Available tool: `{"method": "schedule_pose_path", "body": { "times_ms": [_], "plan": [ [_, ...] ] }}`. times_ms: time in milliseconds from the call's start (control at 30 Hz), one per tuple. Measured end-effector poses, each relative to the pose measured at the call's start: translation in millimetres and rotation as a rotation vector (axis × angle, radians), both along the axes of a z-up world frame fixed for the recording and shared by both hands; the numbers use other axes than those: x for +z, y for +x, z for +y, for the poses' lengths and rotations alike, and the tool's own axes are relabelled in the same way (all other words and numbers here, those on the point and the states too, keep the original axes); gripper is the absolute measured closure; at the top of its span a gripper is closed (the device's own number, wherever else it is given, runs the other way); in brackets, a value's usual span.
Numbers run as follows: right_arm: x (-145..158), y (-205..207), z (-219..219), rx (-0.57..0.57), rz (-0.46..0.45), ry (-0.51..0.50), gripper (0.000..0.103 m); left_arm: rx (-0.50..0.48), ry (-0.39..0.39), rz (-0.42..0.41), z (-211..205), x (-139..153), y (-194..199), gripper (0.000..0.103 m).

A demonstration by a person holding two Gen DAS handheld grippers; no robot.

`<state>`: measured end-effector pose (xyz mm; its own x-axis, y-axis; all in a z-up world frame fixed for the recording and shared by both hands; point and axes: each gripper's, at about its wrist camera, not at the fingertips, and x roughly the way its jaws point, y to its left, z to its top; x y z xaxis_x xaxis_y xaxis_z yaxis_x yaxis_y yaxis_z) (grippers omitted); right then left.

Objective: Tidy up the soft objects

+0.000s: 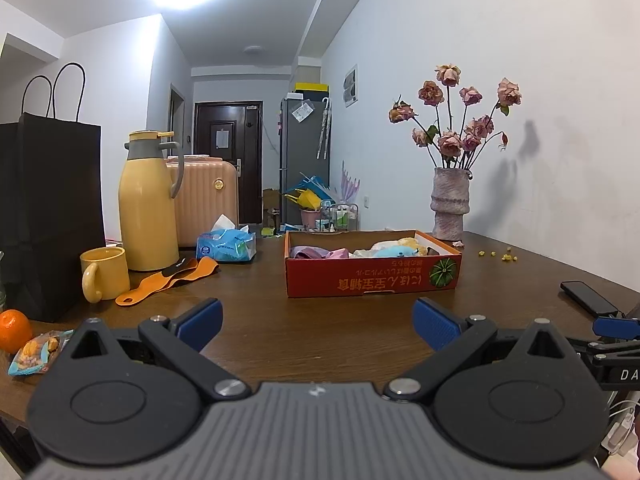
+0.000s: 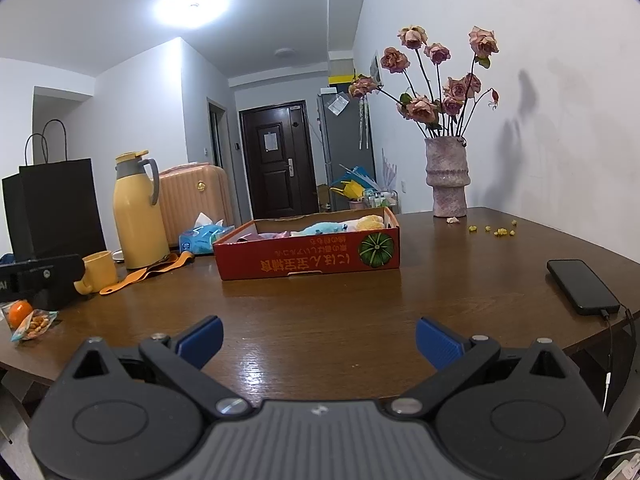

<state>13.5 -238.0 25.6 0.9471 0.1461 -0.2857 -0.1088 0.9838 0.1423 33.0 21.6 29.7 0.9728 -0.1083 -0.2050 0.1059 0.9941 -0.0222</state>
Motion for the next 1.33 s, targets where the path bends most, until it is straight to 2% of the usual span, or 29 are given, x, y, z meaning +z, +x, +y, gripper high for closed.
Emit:
{"method": "schedule_pose_path", "body": {
  "times_ms": [1000, 1333],
  "plan": [
    [-2.0, 1.2, -1.6, -0.014, 0.002, -0.002, 0.0, 0.0, 0.014, -0.019, -0.5, 1.1, -3.4, 0.0],
    [-2.9, 1.4, -1.4, -0.016, 0.004, -0.003, 0.0, -0.023, 0.01, -0.057, -1.8, 0.6, -10.2, 0.0]
  ]
}}
